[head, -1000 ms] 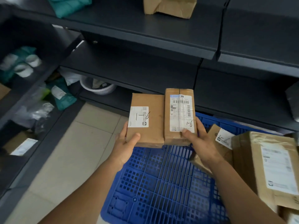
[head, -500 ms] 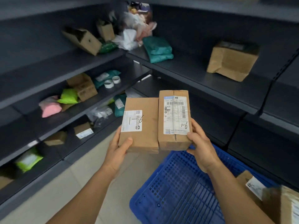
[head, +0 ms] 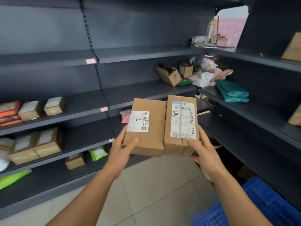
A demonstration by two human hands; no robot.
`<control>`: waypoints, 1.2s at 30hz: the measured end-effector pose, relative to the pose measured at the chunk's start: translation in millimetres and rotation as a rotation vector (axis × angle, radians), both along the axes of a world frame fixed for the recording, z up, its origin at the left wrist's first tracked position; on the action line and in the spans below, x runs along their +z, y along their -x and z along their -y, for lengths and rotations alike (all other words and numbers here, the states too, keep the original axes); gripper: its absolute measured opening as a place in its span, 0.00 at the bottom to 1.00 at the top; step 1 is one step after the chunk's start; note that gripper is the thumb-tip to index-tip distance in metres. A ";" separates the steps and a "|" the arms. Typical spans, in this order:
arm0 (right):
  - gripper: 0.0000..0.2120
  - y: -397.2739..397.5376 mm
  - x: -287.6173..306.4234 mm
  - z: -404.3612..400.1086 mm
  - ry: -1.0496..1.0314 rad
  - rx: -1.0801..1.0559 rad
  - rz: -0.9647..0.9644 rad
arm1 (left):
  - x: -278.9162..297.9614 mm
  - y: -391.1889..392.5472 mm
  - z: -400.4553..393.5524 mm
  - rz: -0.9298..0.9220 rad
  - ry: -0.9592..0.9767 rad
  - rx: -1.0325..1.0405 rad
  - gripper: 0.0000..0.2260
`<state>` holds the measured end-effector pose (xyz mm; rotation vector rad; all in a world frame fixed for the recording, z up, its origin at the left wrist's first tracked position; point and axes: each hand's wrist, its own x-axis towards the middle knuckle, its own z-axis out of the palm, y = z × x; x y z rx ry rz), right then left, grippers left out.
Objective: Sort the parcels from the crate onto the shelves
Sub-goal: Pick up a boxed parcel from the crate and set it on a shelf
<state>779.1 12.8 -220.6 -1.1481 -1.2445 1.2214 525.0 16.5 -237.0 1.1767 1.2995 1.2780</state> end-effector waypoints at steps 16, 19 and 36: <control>0.17 298.5 66.4 6.3 -0.065 0.224 -0.065 | 76.4 283.9 90.2 -0.044 -0.140 0.316 0.19; 0.15 336.9 83.7 1.0 -0.091 0.299 -0.041 | 90.1 320.7 96.5 -0.050 -0.165 0.395 0.17; 0.24 586.4 156.2 -161.4 -0.266 0.553 -0.010 | 191.5 534.2 4.5 -0.313 -0.209 0.721 0.12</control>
